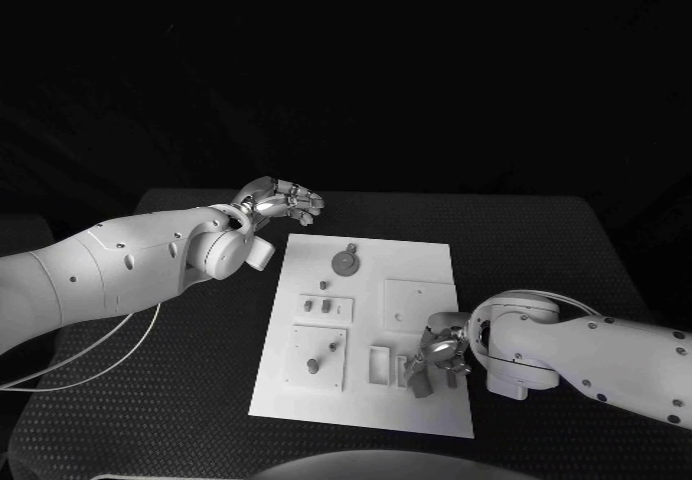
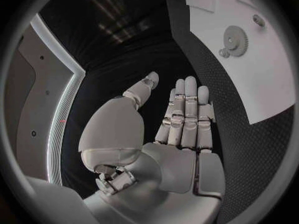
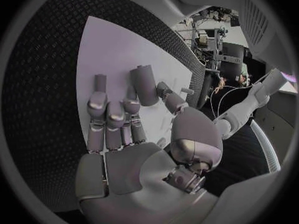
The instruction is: Assemble the parts on the task board
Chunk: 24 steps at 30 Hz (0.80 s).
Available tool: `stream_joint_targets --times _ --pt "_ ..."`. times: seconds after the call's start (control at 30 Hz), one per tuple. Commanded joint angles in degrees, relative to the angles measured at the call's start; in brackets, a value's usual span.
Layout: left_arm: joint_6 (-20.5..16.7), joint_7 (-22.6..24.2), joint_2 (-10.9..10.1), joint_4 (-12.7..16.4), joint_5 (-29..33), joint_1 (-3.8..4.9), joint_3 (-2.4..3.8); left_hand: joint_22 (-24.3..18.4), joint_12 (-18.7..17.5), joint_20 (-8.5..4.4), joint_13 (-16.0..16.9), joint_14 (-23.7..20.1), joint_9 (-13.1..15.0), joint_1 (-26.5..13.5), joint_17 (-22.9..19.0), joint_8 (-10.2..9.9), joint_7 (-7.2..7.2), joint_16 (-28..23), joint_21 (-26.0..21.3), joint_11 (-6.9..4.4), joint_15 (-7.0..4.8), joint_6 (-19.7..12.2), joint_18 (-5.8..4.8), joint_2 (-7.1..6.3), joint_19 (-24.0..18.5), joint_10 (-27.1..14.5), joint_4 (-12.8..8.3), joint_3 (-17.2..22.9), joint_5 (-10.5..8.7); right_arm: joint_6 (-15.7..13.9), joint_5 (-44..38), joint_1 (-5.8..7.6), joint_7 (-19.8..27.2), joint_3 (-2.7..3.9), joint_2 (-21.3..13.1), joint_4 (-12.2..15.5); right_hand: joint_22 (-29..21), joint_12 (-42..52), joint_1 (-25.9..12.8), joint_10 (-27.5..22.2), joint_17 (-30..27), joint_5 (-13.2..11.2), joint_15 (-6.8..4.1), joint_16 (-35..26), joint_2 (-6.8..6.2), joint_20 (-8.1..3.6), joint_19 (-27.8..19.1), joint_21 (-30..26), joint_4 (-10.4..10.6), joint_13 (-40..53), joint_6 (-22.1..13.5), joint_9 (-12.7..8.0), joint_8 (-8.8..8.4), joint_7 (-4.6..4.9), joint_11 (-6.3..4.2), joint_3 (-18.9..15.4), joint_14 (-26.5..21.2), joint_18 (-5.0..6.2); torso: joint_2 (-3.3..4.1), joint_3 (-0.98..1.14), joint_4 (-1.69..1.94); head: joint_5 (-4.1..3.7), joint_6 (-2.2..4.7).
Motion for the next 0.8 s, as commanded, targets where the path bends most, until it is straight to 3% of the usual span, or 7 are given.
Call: stream_joint_targets --times 0.03,0.07,0.33,0.67,0.8 --pt "0.56 0.42 0.02 0.09 0.25 0.04 0.04 0.08 -0.04 0.22 0.01 0.54 -0.07 -0.37 0.06 0.26 -0.17 -0.24 -0.35 -0.04 0.00 -0.40 -0.23 -0.20 0.01 -0.42 0.42 0.08 -0.24 -0.90 -1.35 -0.54 -0.39 -0.45 -0.72 0.08 -0.02 -0.40 3.69 0.44 0.31 0.17 -0.16 -0.26 2.38 -0.26 -0.08 0.16 -0.09 0.11 0.47 -1.47 0.27 -0.07 -0.06 1.18 0.50 4.00 -0.09 0.13 0.07 -0.08 -0.12" --pt "0.55 0.42 -0.03 0.10 0.25 0.04 0.04 0.09 -0.04 0.22 0.01 0.54 -0.07 -0.36 0.06 0.26 -0.17 -0.25 -0.35 -0.04 0.00 -0.40 -0.23 -0.20 0.01 -0.42 0.42 0.08 -0.24 -1.21 -1.28 -0.53 -0.25 -0.45 -0.97 0.29 0.00 -0.40 4.73 0.72 1.06 0.16 -0.20 -0.06 3.25 -0.19 -0.05 0.22 0.03 0.12 1.11 -1.31 0.59 -0.21 -0.18 2.03 1.01 3.98 -0.09 0.11 0.07 -0.07 -0.10" --pt "0.42 0.36 -0.11 -0.01 0.25 0.04 0.02 0.10 -0.04 0.22 0.02 0.56 -0.07 -0.33 0.10 0.27 -0.17 -0.27 -0.36 -0.04 -0.01 -0.40 -0.22 -0.19 0.01 -0.42 0.41 0.09 -0.24 -1.79 2.77 1.20 -0.12 -0.45 -2.39 1.92 0.07 -1.01 3.71 2.08 2.62 0.19 -0.36 -0.14 3.21 0.87 0.31 0.69 0.93 0.09 2.35 -1.22 0.76 -0.47 -0.43 2.68 2.35 3.98 -0.10 0.11 0.09 -0.09 0.06" --pt "0.28 0.15 -0.10 -0.16 0.25 0.05 0.00 0.13 -0.03 0.22 0.02 0.57 -0.08 -0.26 0.15 0.30 -0.18 -0.31 -0.38 -0.04 -0.01 -0.39 -0.22 -0.24 0.01 -0.42 0.37 0.11 -0.24 -1.88 9.74 5.42 -0.77 -0.46 -3.69 3.58 0.01 -1.52 1.95 2.70 3.72 0.24 -0.45 -0.34 2.88 1.32 0.56 0.88 1.20 0.23 2.91 -1.40 0.51 -0.60 -0.56 2.62 3.16 4.01 -0.11 -0.01 0.08 -0.13 0.27" --pt "0.25 0.14 0.01 -0.20 0.25 0.06 -0.01 0.14 -0.03 0.22 0.02 0.57 -0.08 -0.25 0.17 0.30 -0.18 -0.32 -0.39 -0.05 -0.01 -0.39 -0.22 -0.26 0.01 -0.42 0.37 0.11 -0.24 -2.47 12.76 5.74 -0.91 -0.46 -2.57 2.69 0.01 -1.61 1.62 2.79 3.94 0.27 -0.47 -0.41 2.61 1.37 0.60 0.93 1.18 0.30 3.02 -1.45 0.44 -0.62 -0.58 2.57 3.29 4.01 -0.10 -0.04 0.11 -0.19 0.35"
